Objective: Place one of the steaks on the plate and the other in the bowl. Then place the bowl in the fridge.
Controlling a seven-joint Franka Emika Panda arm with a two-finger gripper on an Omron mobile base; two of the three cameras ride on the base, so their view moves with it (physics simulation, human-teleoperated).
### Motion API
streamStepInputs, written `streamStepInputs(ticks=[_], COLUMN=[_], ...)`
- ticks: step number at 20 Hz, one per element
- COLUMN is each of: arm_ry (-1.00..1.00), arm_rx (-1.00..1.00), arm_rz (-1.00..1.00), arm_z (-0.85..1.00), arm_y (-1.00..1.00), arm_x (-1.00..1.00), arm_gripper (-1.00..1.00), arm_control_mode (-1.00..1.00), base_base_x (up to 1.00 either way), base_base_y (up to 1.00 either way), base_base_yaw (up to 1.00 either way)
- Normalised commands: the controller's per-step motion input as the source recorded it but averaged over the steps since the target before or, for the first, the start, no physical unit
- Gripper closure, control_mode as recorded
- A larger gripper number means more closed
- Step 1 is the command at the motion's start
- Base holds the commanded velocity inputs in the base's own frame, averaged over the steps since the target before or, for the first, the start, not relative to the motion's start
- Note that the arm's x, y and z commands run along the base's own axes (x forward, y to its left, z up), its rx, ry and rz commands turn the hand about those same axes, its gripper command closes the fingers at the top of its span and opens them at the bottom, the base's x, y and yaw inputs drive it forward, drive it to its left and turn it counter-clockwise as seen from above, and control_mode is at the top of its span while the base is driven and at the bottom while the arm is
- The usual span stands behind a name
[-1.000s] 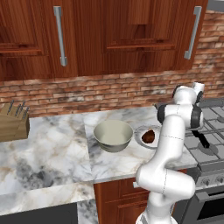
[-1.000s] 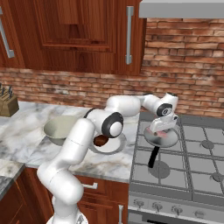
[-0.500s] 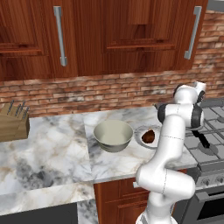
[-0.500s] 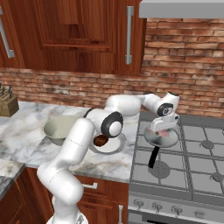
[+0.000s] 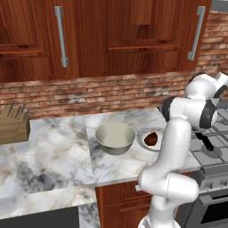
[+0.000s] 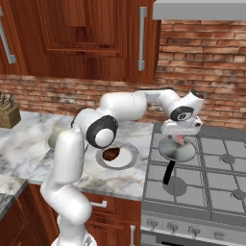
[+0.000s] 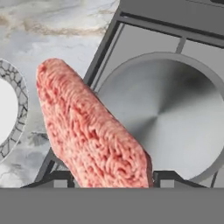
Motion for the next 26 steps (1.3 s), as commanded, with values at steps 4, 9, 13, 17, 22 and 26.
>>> streamStepInputs(ticks=[4, 9, 13, 17, 22, 26], arm_ry=[-0.11, -0.13, -0.02, -0.02, -0.01, 0.00], arm_rx=[-0.30, -0.31, -0.23, -0.02, 0.19, 0.21], arm_rz=[-0.10, -0.09, -0.12, -0.16, -0.06, -0.13], arm_z=[0.21, 0.02, 0.39, 0.43, 0.39, 0.38], arm_y=[1.00, 1.00, 1.00, 1.00, 0.91, 0.61], arm_x=[-1.00, -1.00, -0.70, -0.44, -0.27, 0.00], arm_gripper=[1.00, 1.00, 1.00, 1.00, 1.00, 1.00], arm_control_mode=[-1.00, -1.00, -1.00, -1.00, -1.00, -1.00], base_base_x=[0.00, 0.00, 0.00, 0.00, 0.00, 0.00], base_base_y=[0.00, 0.00, 0.00, 0.00, 0.00, 0.00], base_base_yaw=[0.00, 0.00, 0.00, 0.00, 0.00, 0.00])
